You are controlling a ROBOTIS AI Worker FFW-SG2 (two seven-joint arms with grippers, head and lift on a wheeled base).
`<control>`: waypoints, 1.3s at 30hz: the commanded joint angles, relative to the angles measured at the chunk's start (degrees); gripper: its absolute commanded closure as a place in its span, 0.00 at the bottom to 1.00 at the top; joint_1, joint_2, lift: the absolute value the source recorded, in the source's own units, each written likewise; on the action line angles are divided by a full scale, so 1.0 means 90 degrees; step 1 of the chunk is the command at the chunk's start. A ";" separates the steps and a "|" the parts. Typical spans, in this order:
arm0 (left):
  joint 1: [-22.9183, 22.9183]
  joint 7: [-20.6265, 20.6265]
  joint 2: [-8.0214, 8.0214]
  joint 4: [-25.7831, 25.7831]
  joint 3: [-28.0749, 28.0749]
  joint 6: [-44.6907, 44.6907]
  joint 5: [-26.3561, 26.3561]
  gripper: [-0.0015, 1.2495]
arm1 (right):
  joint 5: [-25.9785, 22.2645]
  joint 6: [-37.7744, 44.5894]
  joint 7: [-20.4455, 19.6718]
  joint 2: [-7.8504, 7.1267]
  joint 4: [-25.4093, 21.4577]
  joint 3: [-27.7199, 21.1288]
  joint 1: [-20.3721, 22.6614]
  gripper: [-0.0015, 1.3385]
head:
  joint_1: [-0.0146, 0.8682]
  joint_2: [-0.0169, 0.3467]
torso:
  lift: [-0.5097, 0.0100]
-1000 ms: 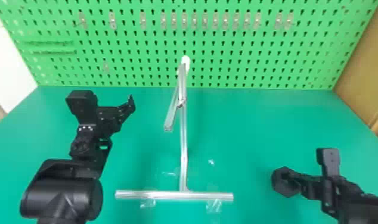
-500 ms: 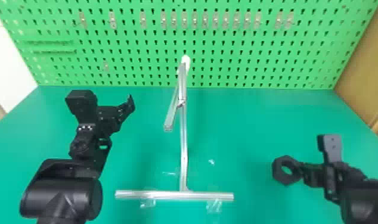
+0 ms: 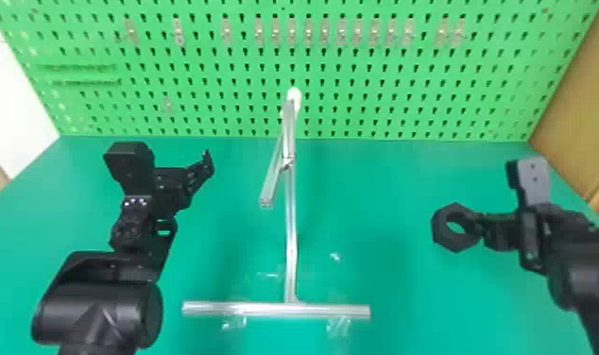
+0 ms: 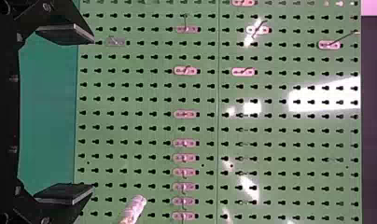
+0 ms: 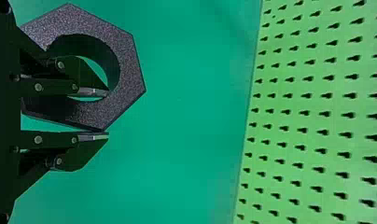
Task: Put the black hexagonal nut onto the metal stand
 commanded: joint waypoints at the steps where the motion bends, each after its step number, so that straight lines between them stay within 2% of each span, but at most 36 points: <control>1: -0.0002 0.0000 0.0001 0.0000 0.0002 0.0000 0.0000 0.13 | -0.0072 0.0627 -0.0007 -0.0104 -0.0538 0.0195 -0.0227 0.82 | 0.80 0.27 | 0.98; 6: -0.0002 0.0000 0.0001 0.0000 0.0002 0.0000 0.0000 0.13 | -0.0385 0.1057 -0.0007 -0.0289 -0.0909 0.0380 -0.0500 0.82 | 0.80 0.27 | 0.98; 11: -0.0002 0.0000 0.0001 0.0000 -0.0007 0.0000 0.0000 0.13 | -0.0775 0.1516 -0.0007 -0.0582 -0.1173 0.0614 -0.0920 0.82 | 0.80 0.27 | 0.98; 17: -0.0002 0.0000 0.0001 0.0000 0.0002 0.0000 -0.0009 0.13 | -0.1381 0.1994 -0.0007 -0.0943 -0.1251 0.0849 -0.1467 0.82 | 0.80 0.27 | 0.98; 24: -0.0002 0.0000 0.0001 0.0000 -0.0017 0.0000 -0.0029 0.13 | -0.2006 0.2267 -0.0007 -0.1236 -0.1202 0.1142 -0.2190 0.82 | 0.80 0.27 | 0.98; 32: -0.0041 0.0000 0.0001 0.0000 -0.0056 0.0010 -0.0058 0.13 | -0.2904 0.2326 -0.0007 -0.1432 -0.0616 0.1904 -0.3411 0.82 | 0.80 0.27 | 0.98; 39: -0.0050 0.0000 0.0001 0.0000 -0.0076 0.0049 -0.0088 0.13 | -0.3402 0.2219 -0.0007 -0.1383 -0.0206 0.2714 -0.4319 0.82 | 0.80 0.27 | 0.98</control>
